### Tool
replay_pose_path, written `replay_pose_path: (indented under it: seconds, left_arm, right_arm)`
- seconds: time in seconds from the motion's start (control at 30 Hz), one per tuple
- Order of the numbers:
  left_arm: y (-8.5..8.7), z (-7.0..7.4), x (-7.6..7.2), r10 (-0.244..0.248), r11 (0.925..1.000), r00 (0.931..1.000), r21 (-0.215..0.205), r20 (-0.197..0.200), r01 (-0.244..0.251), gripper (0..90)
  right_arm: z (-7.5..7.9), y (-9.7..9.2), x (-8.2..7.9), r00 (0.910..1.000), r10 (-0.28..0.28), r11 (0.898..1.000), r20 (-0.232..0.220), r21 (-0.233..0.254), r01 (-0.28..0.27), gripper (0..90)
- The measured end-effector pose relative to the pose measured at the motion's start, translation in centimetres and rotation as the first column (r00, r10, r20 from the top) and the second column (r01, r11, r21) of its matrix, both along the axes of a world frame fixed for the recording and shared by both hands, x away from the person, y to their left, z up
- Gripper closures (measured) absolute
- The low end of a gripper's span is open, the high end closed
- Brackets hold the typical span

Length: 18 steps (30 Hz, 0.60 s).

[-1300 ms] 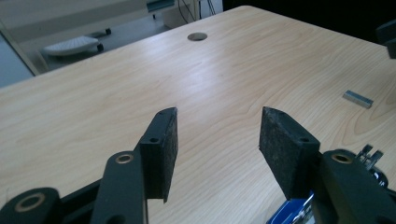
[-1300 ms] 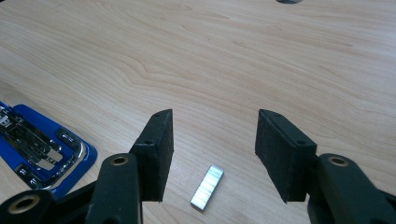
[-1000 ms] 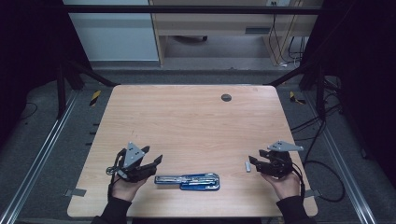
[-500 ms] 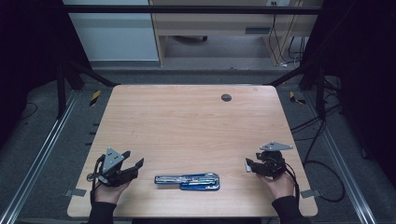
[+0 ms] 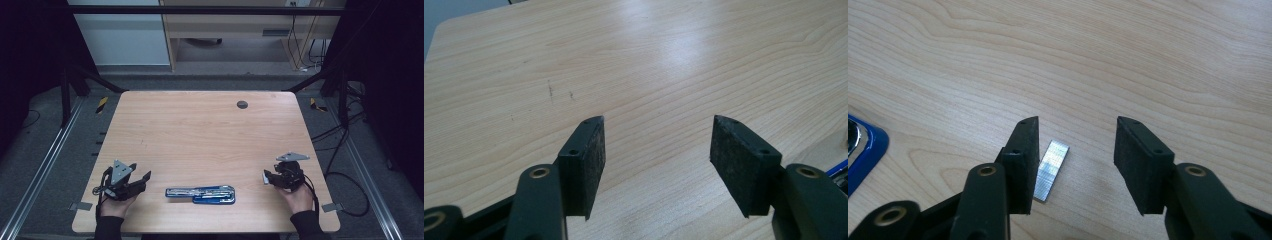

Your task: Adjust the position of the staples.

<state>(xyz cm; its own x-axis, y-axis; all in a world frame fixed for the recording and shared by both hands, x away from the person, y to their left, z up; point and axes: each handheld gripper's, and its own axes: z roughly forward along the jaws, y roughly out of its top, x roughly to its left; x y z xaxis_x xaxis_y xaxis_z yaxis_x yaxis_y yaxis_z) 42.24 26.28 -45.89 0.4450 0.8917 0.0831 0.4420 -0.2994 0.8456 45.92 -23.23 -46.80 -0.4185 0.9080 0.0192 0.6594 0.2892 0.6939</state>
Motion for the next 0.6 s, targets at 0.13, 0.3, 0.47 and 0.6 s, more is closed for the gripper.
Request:
replay_pose_path:
  seconds: [0.13,0.3,0.47,0.6]
  left_arm:
    - [-0.1,0.0,0.1,-0.004,1.0000,1.0000,0.005,-0.003,0.004,39.2]
    - [0.0,0.0,0.0,-0.003,1.0000,1.0000,0.004,-0.007,0.004,39.6]
    - [0.0,-0.1,0.1,-0.004,1.0000,0.9999,0.007,-0.011,0.004,39.9]
    - [-0.1,-0.1,0.0,-0.006,0.9999,0.9999,0.009,-0.011,0.007,40.1]
  right_arm:
    - [-0.1,0.2,0.1,0.9997,0.002,1.000,-0.023,0.005,-0.002,55.3]
    - [-0.4,0.5,0.4,0.9989,0.006,1.000,-0.046,0.010,-0.006,58.6]
    - [-0.7,1.1,0.4,0.9986,0.008,1.000,-0.052,-0.002,-0.009,60.6]
    - [-1.0,1.4,0.5,0.9980,0.008,1.000,-0.063,-0.022,-0.010,61.4]
